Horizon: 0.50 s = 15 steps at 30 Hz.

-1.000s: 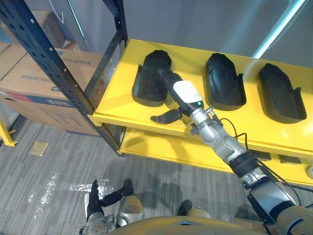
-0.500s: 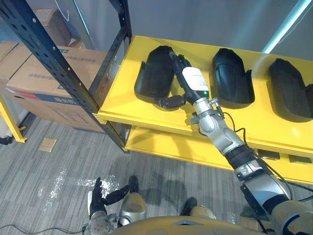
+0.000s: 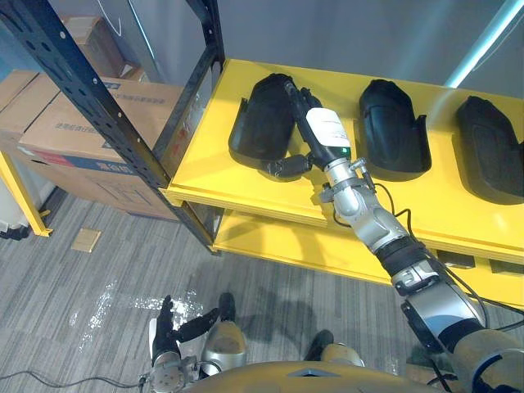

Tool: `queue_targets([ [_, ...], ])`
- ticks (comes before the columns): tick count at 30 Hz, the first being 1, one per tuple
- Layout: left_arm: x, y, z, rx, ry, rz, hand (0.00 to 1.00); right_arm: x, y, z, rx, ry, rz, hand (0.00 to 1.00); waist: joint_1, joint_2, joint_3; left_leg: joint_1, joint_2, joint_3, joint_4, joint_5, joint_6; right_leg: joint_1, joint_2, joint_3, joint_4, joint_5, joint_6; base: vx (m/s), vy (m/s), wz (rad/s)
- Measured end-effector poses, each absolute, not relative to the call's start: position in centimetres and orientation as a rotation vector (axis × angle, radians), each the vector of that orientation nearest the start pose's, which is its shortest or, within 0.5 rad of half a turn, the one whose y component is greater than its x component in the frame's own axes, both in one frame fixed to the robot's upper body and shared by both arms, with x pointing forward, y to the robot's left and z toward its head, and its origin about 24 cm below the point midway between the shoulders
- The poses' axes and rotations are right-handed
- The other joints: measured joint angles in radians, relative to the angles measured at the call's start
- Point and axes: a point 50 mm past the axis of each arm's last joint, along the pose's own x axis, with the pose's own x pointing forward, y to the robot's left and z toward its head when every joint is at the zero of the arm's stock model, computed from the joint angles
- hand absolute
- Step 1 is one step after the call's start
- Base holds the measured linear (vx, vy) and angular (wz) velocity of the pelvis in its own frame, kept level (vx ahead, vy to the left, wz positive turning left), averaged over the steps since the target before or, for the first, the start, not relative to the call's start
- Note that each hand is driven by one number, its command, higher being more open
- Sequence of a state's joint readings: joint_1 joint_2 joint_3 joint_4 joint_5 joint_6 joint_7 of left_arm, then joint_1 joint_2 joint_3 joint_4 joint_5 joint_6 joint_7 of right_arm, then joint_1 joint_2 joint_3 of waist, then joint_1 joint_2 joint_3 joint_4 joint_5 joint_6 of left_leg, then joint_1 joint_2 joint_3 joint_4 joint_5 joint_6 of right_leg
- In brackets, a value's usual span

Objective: Walk over and take three plastic housings, then place them on the shelf

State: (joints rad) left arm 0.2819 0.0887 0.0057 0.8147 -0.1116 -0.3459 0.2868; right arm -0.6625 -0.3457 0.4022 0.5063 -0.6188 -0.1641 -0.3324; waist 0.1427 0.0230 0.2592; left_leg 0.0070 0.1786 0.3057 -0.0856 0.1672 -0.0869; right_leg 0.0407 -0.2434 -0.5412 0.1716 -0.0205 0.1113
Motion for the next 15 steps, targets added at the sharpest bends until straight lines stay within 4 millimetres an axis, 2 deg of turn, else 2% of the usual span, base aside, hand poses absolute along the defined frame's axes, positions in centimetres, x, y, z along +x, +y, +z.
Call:
queue_targets([
  [7,8.4,20.9,-13.3,0.091,0.738,0.448,1.0,35.4,-11.1,13.5,-1.044,-0.578,0.084,1.0,-0.007,-0.001,0.0,0.003,0.001,0.0,-0.003,-0.003,-0.002,0.012,0.006,0.001,-0.02,0.004,0.005,0.0,-0.003,0.0],
  [10,8.2,21.0,-13.3,0.084,0.743,0.46,1.0,33.6,-10.6,15.5,-0.932,-0.698,0.069,1.0,-0.009,-0.005,-0.001,0.016,0.005,0.022,-0.003,-0.009,-0.008,0.016,0.016,0.025,-0.039,0.014,0.008,0.03,-0.014,-0.18],
  [12,7.9,21.3,-13.4,0.074,0.754,0.484,1.0,31.5,-10.4,17.6,-0.773,-0.805,0.062,1.0,-0.016,-0.013,-0.001,0.041,0.008,0.047,-0.003,-0.013,-0.016,0.032,0.023,0.046,-0.062,0.023,0.011,0.07,-0.011,-0.36],
  [13,7.7,21.4,-13.5,0.069,0.76,0.494,1.0,30.3,-10.8,18.8,-0.675,-0.853,0.054,1.0,-0.025,-0.019,-0.004,0.057,0.007,0.06,0.0,-0.016,-0.021,0.045,0.024,0.053,-0.072,0.027,0.013,0.07,-0.005,-0.23],
  [14,7.7,21.4,-13.5,0.067,0.761,0.495,1.0,30.2,-10.9,18.9,-0.663,-0.856,0.053,1.0,-0.028,-0.02,-0.005,0.058,0.007,0.062,0.0,-0.016,-0.021,0.046,0.024,0.054,-0.073,0.028,0.014,0.07,0.005,-0.22],
  [15,7.5,21.9,-13.5,0.058,0.76,0.519,1.0,28.8,-12.6,20.6,-0.506,-0.897,0.013,1.0,-0.052,-0.039,-0.018,0.068,0.007,0.085,0.001,-0.018,-0.022,0.053,0.027,0.064,-0.088,0.033,0.017,0.05,0.008,-0.18],
])
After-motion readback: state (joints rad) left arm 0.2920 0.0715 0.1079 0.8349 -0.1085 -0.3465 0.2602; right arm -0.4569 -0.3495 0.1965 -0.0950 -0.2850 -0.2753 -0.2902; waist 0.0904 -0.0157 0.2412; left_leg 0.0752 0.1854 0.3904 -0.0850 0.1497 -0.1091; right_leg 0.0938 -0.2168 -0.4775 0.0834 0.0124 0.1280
